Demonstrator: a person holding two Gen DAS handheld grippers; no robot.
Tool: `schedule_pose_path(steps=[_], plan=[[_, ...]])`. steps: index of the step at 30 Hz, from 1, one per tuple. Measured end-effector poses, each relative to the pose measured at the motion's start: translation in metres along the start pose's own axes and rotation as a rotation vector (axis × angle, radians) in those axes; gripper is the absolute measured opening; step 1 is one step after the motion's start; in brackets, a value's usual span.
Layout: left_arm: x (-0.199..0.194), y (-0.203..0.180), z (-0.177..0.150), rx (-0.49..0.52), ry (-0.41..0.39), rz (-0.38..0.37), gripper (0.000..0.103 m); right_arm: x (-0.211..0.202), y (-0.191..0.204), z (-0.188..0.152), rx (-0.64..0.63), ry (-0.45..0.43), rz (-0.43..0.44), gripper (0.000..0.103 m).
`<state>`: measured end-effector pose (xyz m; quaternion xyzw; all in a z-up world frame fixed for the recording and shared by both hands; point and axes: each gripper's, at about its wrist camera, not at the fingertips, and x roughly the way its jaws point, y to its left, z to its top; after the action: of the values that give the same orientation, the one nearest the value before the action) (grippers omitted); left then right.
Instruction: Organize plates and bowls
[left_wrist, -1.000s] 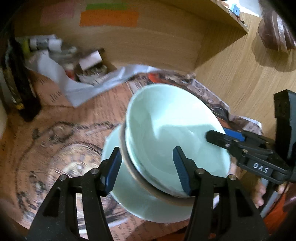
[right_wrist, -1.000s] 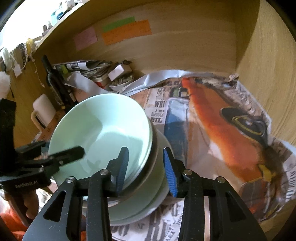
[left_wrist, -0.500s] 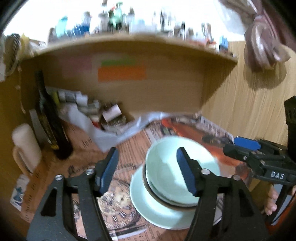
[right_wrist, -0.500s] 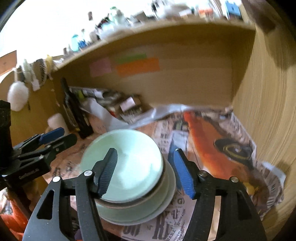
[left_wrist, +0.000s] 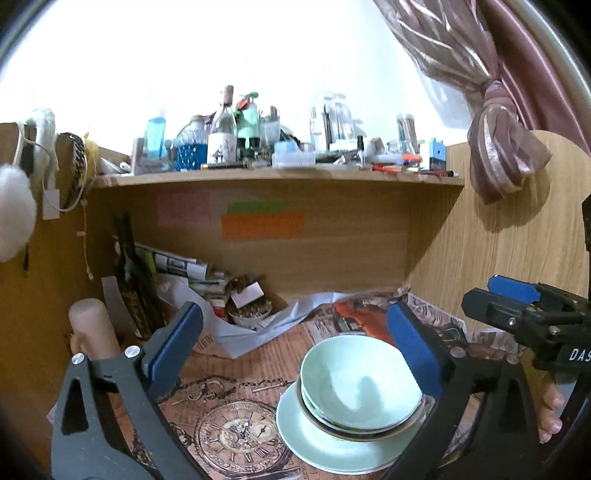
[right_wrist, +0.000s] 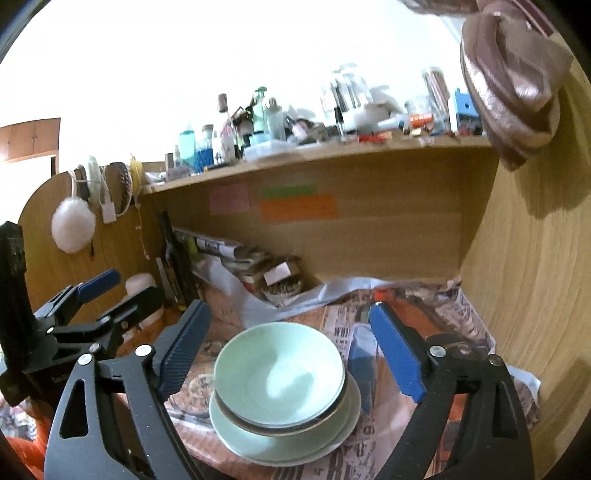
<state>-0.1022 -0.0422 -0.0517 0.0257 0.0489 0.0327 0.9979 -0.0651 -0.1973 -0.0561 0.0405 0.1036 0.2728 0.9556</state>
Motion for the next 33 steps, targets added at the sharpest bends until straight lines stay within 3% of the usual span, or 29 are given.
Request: schedule_pose_path(steps=[5,33], plan=[[-0.006,0.002,-0.001,-0.013,-0.008,-0.008,0.103,-0.009,0.006,0.001,-0.009,-0.037,-0.019,0.103],[-0.003,0.003,-0.006,-0.021,0.007,-0.019,0.103,-0.007,0.01,-0.005,-0.004,-0.021,-0.024,0.103]])
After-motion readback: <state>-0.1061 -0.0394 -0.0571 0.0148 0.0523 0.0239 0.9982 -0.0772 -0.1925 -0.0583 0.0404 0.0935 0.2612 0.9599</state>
